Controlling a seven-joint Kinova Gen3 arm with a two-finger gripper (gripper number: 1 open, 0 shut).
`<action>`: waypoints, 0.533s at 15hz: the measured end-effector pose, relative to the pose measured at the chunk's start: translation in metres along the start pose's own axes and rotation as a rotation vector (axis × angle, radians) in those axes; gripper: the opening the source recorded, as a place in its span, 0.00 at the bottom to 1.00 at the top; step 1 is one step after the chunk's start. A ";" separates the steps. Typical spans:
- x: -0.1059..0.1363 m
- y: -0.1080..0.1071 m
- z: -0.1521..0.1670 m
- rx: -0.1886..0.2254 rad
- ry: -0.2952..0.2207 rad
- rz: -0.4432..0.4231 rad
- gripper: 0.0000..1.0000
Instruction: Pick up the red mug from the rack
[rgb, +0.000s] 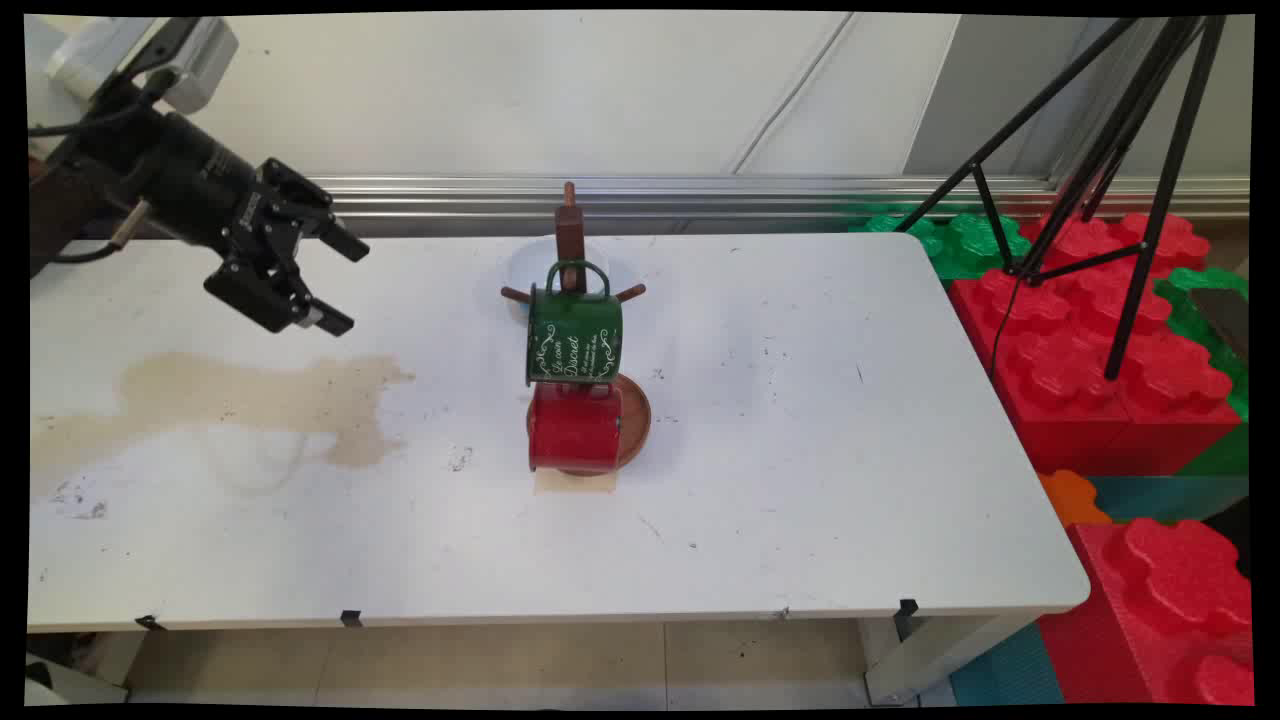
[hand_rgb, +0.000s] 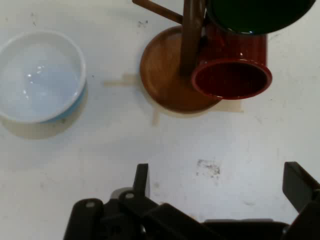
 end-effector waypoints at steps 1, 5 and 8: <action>-0.002 0.004 0.002 -0.003 0.002 -0.009 1.00; -0.011 0.022 0.012 -0.024 0.005 -0.038 1.00; -0.016 0.030 0.020 -0.036 0.005 -0.053 1.00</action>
